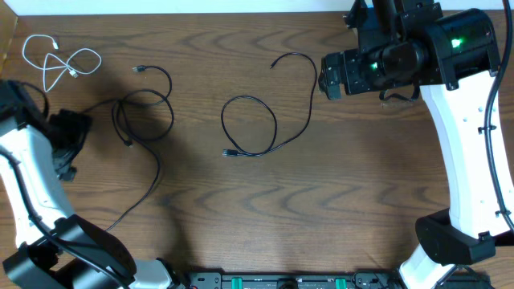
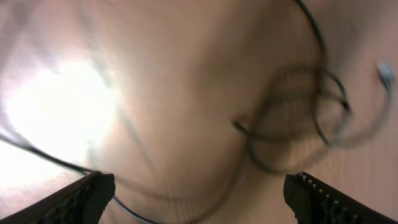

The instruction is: Untangle cables

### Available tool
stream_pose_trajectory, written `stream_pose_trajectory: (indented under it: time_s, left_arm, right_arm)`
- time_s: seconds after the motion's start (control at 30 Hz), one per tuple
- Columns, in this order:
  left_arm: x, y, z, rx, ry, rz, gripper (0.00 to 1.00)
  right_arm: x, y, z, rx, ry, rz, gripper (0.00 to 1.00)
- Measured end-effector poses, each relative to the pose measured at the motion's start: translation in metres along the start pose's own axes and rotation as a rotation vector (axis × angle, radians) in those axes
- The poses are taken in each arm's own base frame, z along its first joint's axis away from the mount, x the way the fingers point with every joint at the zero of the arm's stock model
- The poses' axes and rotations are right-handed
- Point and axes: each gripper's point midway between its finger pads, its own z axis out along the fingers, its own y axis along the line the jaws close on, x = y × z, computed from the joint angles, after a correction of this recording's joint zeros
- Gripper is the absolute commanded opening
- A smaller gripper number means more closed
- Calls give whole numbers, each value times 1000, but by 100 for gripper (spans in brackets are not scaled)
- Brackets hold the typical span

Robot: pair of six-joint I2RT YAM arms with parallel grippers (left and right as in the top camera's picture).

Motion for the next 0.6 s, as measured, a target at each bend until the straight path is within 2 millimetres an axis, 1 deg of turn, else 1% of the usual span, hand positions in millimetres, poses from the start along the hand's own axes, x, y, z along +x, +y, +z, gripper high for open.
stream_pose_trajectory:
  time_s: [0.1, 0.17, 0.27, 0.33, 0.43, 0.6]
  left_arm:
    - [-19, 28, -1, -71, -50, -87, 92]
    - [-29, 48, -2, -127, -76, -132, 92]
    - [-37, 73, -1, -209, -106, -172, 92]
    - [-40, 88, 5, -260, -115, -191, 92]
    - [-43, 110, 19, -343, -95, -210, 92]
    - [-42, 137, 49, -445, -6, -158, 90]
  right_arm:
    - [0, 0, 0, 0, 0, 0, 99]
    - [0, 0, 0, 0, -1, 0, 99]
    - [-1, 0, 0, -1, -5, -1, 99]
    - [-1, 0, 0, -1, -6, -1, 99]
    - [-1, 0, 0, -1, -5, -1, 99]
    - [-1, 0, 0, -1, -5, -1, 99]
